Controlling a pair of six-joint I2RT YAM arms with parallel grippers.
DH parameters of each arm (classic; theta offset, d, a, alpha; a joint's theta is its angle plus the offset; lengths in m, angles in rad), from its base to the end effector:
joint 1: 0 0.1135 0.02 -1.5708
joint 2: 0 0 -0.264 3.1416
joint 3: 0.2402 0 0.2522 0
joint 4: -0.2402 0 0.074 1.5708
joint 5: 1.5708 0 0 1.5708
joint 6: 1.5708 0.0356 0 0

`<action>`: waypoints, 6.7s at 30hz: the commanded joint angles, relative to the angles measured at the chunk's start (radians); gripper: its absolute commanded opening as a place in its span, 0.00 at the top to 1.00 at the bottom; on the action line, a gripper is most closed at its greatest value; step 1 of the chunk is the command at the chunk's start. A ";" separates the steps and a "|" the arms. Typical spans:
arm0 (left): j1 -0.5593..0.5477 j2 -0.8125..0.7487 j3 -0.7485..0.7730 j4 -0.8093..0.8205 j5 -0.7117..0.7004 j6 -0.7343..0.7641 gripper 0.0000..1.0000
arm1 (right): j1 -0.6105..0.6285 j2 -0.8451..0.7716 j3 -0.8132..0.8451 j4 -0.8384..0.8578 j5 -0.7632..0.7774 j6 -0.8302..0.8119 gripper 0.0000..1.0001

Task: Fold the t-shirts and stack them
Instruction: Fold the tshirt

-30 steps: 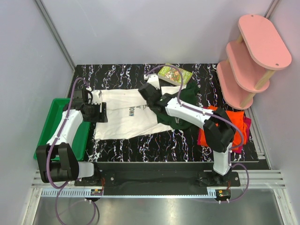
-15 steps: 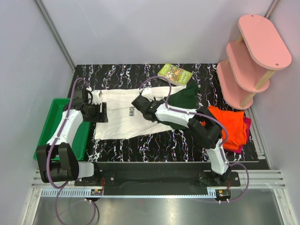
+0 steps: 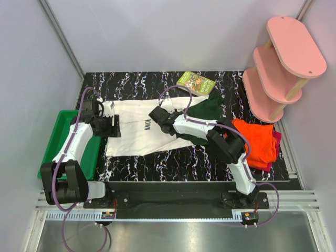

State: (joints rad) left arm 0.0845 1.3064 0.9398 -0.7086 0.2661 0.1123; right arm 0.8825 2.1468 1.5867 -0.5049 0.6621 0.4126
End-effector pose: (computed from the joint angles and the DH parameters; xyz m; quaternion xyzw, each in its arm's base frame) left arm 0.2526 0.0120 0.2412 0.0459 0.9603 -0.1041 0.2546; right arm 0.3044 0.3357 0.1663 -0.1341 0.9094 -0.1083 0.3786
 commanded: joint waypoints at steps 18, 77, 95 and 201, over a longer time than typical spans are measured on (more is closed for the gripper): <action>0.000 0.001 0.005 0.018 0.027 0.006 0.30 | -0.028 0.004 0.038 -0.003 0.027 0.009 0.67; 0.000 0.021 0.011 0.018 0.027 0.001 0.30 | -0.013 0.005 0.018 0.014 0.001 0.009 0.66; 0.000 0.031 0.014 0.018 0.025 0.004 0.30 | -0.016 0.048 0.013 0.020 -0.062 0.055 0.69; 0.057 0.290 0.037 -0.184 -0.234 0.191 0.54 | 0.147 -0.798 -0.476 -0.420 0.180 0.491 1.00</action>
State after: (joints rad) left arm 0.1356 1.5627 0.9707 -0.9035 0.0910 0.3061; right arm 1.0195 1.3563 1.0904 -0.9684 0.7963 0.9142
